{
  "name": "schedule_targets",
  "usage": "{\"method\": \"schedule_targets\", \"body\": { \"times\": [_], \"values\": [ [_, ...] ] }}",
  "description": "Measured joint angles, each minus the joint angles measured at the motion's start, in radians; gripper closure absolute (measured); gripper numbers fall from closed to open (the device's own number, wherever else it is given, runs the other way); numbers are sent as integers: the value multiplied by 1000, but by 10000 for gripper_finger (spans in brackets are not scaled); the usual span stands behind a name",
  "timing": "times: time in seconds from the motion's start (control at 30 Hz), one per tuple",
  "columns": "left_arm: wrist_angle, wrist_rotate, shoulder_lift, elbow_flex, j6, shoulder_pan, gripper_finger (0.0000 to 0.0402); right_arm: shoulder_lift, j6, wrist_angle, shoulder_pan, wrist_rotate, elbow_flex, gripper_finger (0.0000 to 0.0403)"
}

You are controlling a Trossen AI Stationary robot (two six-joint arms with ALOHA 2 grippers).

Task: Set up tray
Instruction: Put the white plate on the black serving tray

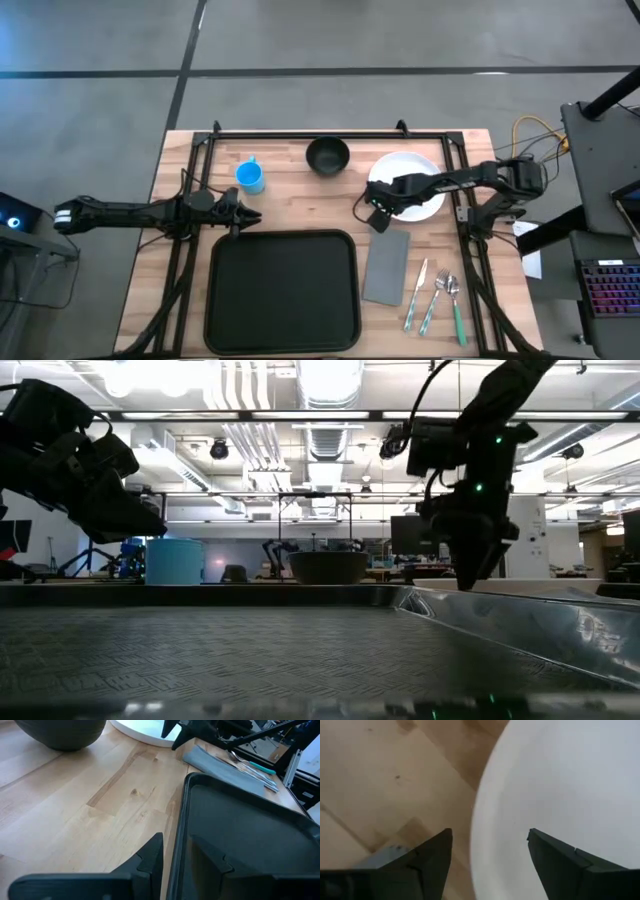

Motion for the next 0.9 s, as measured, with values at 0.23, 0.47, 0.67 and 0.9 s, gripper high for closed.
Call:
{"method": "schedule_targets", "body": {
  "times": [0.23, 0.47, 0.67, 0.9],
  "values": [
    [0, 0, 0, 0, 0, 0, 330, 44, 8, -4, -22, -15, 3, 239],
    [0, 0, 0, 0, 0, 0, 330, 43, -20, -6, -22, -31, 4, 374],
    [0, 0, 0, 0, 0, 0, 330, 38, -88, -27, -23, -34, 28, 389],
    [0, 0, 0, 0, 0, 0, 330, 8, -264, -89, 20, -43, 146, 392]
  ]
}}
